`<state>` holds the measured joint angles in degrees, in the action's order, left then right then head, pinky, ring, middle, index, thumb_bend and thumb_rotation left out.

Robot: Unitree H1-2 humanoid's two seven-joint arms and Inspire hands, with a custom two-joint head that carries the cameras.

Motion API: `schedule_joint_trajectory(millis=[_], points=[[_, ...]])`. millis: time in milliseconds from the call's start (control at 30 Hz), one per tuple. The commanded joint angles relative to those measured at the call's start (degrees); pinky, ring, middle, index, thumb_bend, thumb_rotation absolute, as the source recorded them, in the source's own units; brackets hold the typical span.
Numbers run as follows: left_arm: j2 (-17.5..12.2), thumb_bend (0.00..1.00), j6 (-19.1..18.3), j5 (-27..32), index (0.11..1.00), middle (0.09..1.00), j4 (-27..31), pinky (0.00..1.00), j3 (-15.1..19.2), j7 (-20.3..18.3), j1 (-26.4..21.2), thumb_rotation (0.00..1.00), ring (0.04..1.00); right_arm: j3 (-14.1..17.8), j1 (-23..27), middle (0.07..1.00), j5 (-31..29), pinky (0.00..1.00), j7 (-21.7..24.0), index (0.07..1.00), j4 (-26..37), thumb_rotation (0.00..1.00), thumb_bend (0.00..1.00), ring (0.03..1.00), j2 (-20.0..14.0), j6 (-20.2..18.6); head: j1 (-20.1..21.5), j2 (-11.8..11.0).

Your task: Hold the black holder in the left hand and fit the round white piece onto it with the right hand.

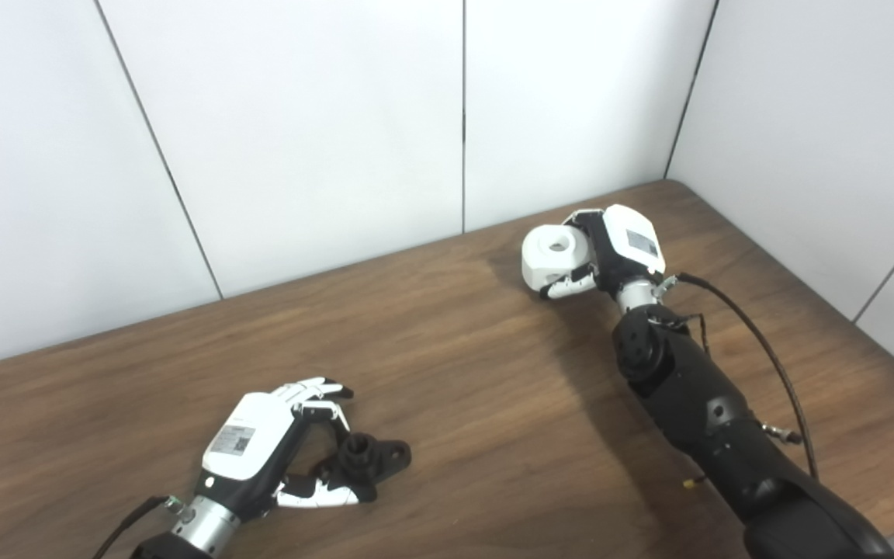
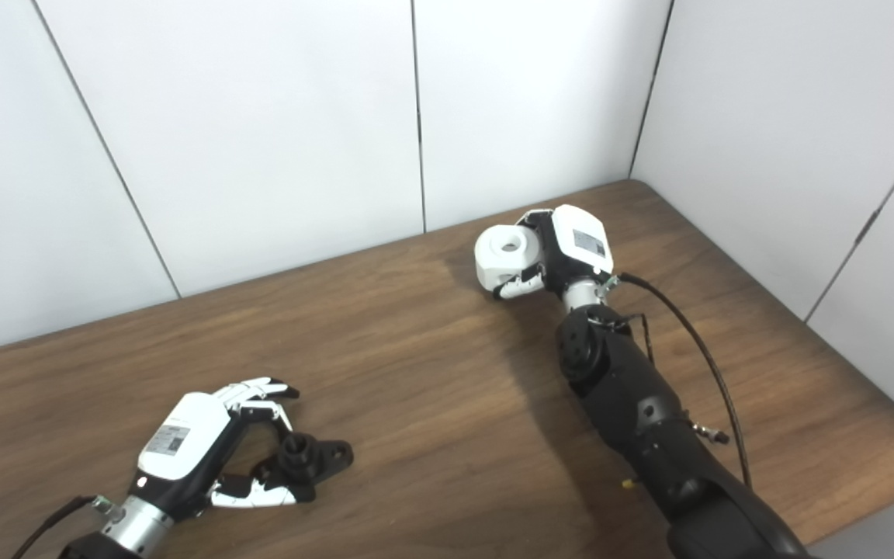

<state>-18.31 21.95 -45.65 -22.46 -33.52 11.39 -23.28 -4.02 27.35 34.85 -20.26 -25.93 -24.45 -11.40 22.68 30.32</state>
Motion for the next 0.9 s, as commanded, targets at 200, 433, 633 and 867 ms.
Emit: schedule_joint_trajectory(millis=[200,433,633,867], points=[[-3.4,0.52,-2.7,-3.7,0.481,0.780,-6.3,0.76,-1.0,-1.1,5.9,0.05,0.826,0.2,3.1,0.678,1.1,0.59,-1.9,0.480,1.3,0.15,0.52,0.695,-0.1,-0.1,-0.1,0.1],[-3.5,0.52,-3.0,-3.5,0.481,0.783,-6.1,0.77,-0.9,-1.7,5.8,0.05,0.829,1.2,3.0,0.670,-0.1,0.57,-1.3,0.480,5.3,0.14,0.52,0.685,0.3,0.6,-0.4,0.2],[-3.8,0.52,-2.7,-3.1,0.481,0.788,-6.0,0.78,-0.8,-2.4,5.8,0.05,0.834,1.6,3.1,0.699,-1.3,0.58,5.0,0.480,15.4,0.14,0.52,0.715,0.1,-2.8,-1.1,0.5],[-3.9,0.52,-3.8,-3.7,0.482,0.798,-6.4,0.80,-1.0,-3.1,5.7,0.06,0.845,0.6,2.6,0.732,-0.2,0.63,11.9,0.480,25.4,0.14,0.52,0.750,0.7,-5.9,-1.8,1.1]])
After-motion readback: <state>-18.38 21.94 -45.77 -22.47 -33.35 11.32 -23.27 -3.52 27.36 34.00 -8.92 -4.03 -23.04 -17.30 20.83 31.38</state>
